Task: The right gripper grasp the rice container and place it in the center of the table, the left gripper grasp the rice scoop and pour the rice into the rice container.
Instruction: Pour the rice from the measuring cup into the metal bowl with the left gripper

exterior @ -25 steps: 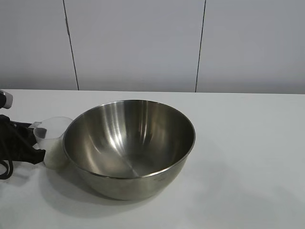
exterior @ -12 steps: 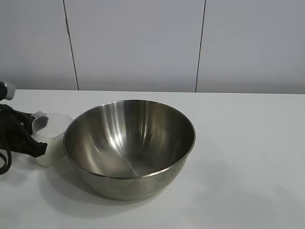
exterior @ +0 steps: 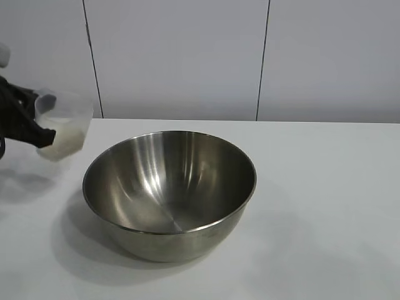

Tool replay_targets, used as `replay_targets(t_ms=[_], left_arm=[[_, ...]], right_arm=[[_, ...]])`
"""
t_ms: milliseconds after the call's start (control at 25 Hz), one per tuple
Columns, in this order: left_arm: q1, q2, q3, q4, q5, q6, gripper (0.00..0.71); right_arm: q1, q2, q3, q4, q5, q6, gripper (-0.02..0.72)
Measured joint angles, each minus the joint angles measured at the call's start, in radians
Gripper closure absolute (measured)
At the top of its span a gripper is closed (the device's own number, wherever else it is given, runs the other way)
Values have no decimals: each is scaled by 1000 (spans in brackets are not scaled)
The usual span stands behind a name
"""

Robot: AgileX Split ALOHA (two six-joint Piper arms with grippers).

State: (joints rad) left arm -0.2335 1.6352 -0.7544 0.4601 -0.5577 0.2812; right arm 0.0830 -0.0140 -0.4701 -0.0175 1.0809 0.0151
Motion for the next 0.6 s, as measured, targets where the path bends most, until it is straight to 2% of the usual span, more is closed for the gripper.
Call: replay_targets(t_ms=[200, 360, 480, 600], left_arm=[[-174, -2, -99, 24, 220, 183, 707], [-294, -1, -126, 27, 293, 366, 707], [-352, 3, -127, 51, 312, 606, 707], [-376, 12, -127, 91, 319, 883, 707]], right_arm=[[0, 0, 0, 0, 0, 0, 93], [0, 0, 0, 0, 0, 0, 93], [0, 0, 0, 0, 0, 0, 93], [0, 0, 0, 0, 0, 0, 93]])
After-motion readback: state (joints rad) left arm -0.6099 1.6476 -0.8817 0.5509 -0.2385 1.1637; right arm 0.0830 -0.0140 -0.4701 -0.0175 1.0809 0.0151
